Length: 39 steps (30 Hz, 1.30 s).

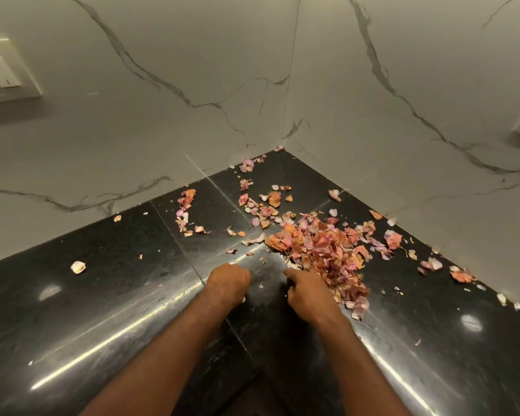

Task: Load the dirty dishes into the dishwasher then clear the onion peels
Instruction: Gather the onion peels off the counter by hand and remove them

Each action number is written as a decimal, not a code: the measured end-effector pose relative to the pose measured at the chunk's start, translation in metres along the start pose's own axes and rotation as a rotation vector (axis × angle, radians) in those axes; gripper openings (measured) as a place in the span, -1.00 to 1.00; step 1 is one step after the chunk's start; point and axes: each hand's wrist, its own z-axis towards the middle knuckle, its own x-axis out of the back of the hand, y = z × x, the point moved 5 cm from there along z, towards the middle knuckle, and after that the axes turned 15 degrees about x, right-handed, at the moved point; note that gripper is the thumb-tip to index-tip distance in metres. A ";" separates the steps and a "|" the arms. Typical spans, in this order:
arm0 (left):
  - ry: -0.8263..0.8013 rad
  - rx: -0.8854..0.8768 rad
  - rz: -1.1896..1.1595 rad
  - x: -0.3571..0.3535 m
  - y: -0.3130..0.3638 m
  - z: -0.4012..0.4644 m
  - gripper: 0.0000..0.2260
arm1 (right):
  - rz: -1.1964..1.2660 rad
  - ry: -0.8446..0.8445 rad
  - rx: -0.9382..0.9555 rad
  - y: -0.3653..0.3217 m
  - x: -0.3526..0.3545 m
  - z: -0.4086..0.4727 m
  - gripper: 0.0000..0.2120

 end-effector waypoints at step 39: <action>0.117 0.083 -0.568 -0.010 0.003 0.111 -0.07 | -0.412 -0.444 -0.069 -0.025 -0.004 0.061 -0.51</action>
